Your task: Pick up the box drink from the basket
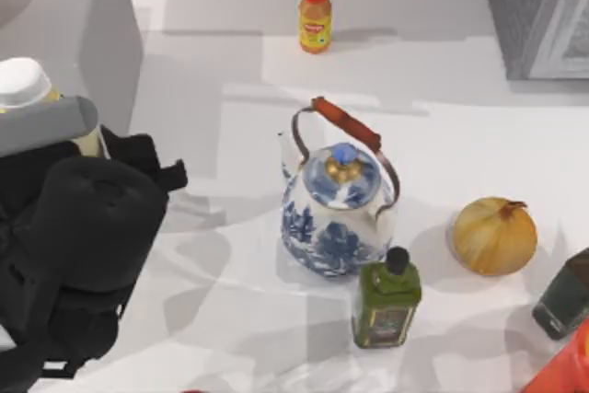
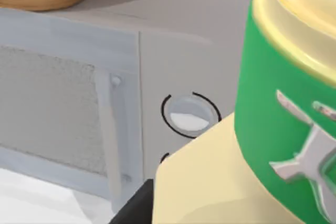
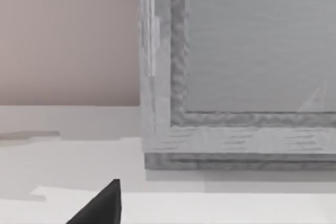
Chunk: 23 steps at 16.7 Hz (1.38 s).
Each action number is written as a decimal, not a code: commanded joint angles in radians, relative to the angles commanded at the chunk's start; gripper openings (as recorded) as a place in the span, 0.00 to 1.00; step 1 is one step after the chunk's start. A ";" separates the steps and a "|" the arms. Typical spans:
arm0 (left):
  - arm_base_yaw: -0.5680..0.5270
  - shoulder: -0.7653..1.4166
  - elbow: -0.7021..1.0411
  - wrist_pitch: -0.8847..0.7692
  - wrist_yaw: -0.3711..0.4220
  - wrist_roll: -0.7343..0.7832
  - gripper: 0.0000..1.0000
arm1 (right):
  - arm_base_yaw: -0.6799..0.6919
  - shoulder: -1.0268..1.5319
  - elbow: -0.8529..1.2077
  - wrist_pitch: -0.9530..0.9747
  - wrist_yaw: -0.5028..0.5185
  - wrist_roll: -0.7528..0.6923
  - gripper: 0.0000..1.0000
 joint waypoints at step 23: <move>0.068 0.307 -0.096 0.524 0.020 0.145 0.00 | 0.000 0.000 0.000 0.000 0.000 0.000 1.00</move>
